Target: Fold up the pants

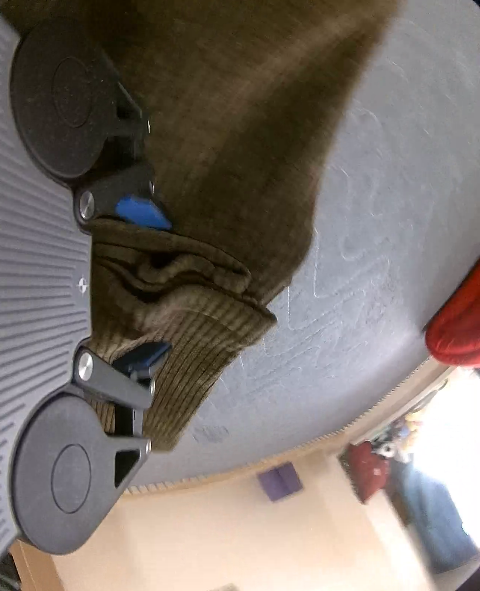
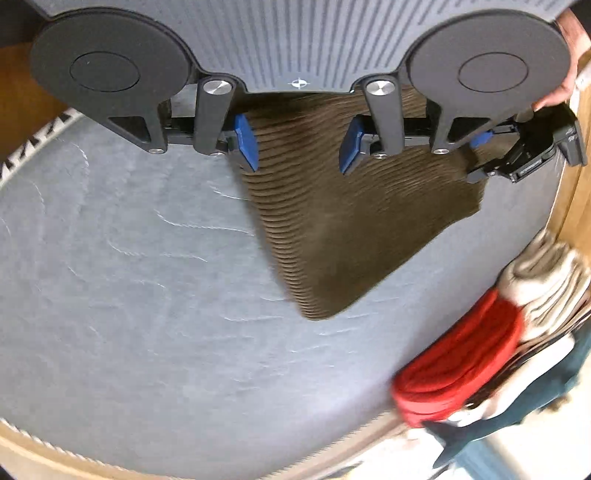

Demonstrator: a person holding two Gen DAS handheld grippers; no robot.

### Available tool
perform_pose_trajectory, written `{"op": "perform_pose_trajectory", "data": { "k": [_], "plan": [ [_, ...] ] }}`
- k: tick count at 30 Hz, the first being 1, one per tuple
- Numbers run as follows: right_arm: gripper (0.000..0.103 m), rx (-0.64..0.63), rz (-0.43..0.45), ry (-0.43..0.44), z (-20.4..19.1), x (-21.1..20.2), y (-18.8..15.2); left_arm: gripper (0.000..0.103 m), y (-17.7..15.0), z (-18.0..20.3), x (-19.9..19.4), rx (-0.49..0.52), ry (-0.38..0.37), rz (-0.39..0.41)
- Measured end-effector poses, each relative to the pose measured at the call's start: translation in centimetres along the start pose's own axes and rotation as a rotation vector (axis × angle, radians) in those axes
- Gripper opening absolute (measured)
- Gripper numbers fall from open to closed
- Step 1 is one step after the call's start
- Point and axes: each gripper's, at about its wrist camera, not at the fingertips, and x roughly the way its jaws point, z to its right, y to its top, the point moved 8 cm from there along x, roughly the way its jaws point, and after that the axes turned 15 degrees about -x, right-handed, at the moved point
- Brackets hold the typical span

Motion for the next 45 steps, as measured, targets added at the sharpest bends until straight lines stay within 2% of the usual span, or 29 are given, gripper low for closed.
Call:
{"op": "perform_pose_trajectory", "data": {
  "k": [1, 2, 4, 7, 8, 9, 10, 11, 12, 14, 17, 18, 20, 21, 24, 27, 29, 31, 34, 36, 37, 38, 40, 43, 45],
  "plan": [
    [0.053, 0.016, -0.007, -0.005, 0.4, 0.1, -0.1, 0.023, 0.1, 0.7, 0.0, 0.044, 0.008, -0.014],
    [0.055, 0.033, -0.018, -0.013, 0.7, 0.4, -0.3, 0.02, 0.3, 1.6, -0.4, 0.092, 0.007, -0.005],
    [0.055, 0.048, -0.04, -0.021, 0.9, 1.0, -0.6, 0.018, 0.9, 3.7, -2.5, 0.169, -0.071, 0.035],
    [0.055, 0.041, -0.068, -0.04, 0.8, 2.0, -0.7, 0.019, 2.4, 4.8, -5.1, 0.166, -0.11, 0.114],
    [0.055, 0.033, -0.075, -0.044, 0.8, 2.2, -0.7, 0.02, 2.9, 4.5, -5.3, 0.156, -0.092, 0.128],
    [0.056, 0.024, -0.085, -0.047, 0.6, 2.4, -0.8, 0.032, 3.2, 4.0, -5.0, 0.162, -0.04, 0.133],
    [0.056, 0.018, -0.092, -0.047, 0.7, 2.5, -0.9, 0.044, 3.4, 3.3, -4.5, 0.182, 0.061, 0.141],
    [0.058, 0.01, -0.101, -0.048, 0.4, 2.8, -1.1, 0.047, 3.6, 2.6, -4.2, 0.199, 0.149, 0.138],
    [0.059, 0.001, -0.109, -0.05, 0.2, 3.0, -1.2, 0.047, 3.5, 2.1, -4.3, 0.21, 0.188, 0.126],
    [0.062, -0.009, -0.118, -0.061, 0.1, 3.3, -1.3, 0.047, 2.8, 2.1, -5.3, 0.223, 0.168, 0.134],
    [0.062, 0.006, -0.128, -0.07, 0.2, 4.0, -1.4, 0.047, 0.2, 1.9, -6.8, 0.237, 0.114, 0.089],
    [0.063, 0.009, -0.131, -0.074, 0.1, 4.1, -1.5, 0.047, -1.1, 1.5, -6.9, 0.242, 0.104, 0.053],
    [0.063, 0.009, -0.137, -0.086, 0.2, 4.5, -1.6, 0.046, -4.0, -0.5, -6.4, 0.285, 0.148, -0.039],
    [0.064, 0.009, -0.139, -0.09, 0.1, 4.6, -1.6, 0.041, -5.7, -2.0, -5.8, 0.316, 0.211, -0.092],
    [0.065, 0.014, -0.146, -0.094, 0.0, 4.6, -1.6, 0.041, -7.3, -2.8, -6.7, 0.341, 0.156, -0.055],
    [0.065, 0.037, -0.141, -0.097, 0.2, 4.6, -1.7, 0.04, -6.8, -2.2, -8.1, 0.346, 0.139, -0.017],
    [0.065, 0.051, -0.137, -0.098, 0.3, 4.5, -1.7, 0.04, -6.5, -1.0, -9.1, 0.412, 0.126, 0.064],
    [0.065, 0.055, -0.137, -0.09, 0.2, 4.6, -1.7, 0.04, -6.7, 0.0, -10.1, 0.459, 0.077, 0.127],
    [0.067, 0.02, -0.134, -0.108, -0.3, 4.7, -1.7, 0.04, -7.6, 1.6, -11.0, 0.523, 0.005, 0.169],
    [0.067, -0.001, -0.131, -0.12, -0.3, 4.7, -1.7, 0.037, -8.1, 2.1, -10.6, 0.542, -0.008, 0.157],
    [0.067, -0.006, -0.128, -0.125, -0.2, 4.7, -1.7, 0.032, -8.4, 1.9, -10.1, 0.545, -0.003, 0.137],
    [0.066, -0.008, -0.125, -0.131, -0.1, 4.6, -1.7, 0.03, -8.5, 1.7, -9.0, 0.551, 0.026, 0.101],
    [0.065, -0.016, -0.118, -0.139, -0.2, 4.5, -1.7, 0.023, -9.0, -0.2, -6.8, 0.579, 0.145, 0.007],
    [0.06, -0.05, -0.106, -0.161, -0.5, 4.2, -1.7, 0.023, -8.4, 0.3, -7.1, 0.565, 0.12, 0.02],
    [0.051, -0.068, -0.095, -0.177, -0.8, 3.8, -1.6, 0.023, -8.1, 0.4, -7.4, 0.537, 0.096, 0.025]
  ]
}}
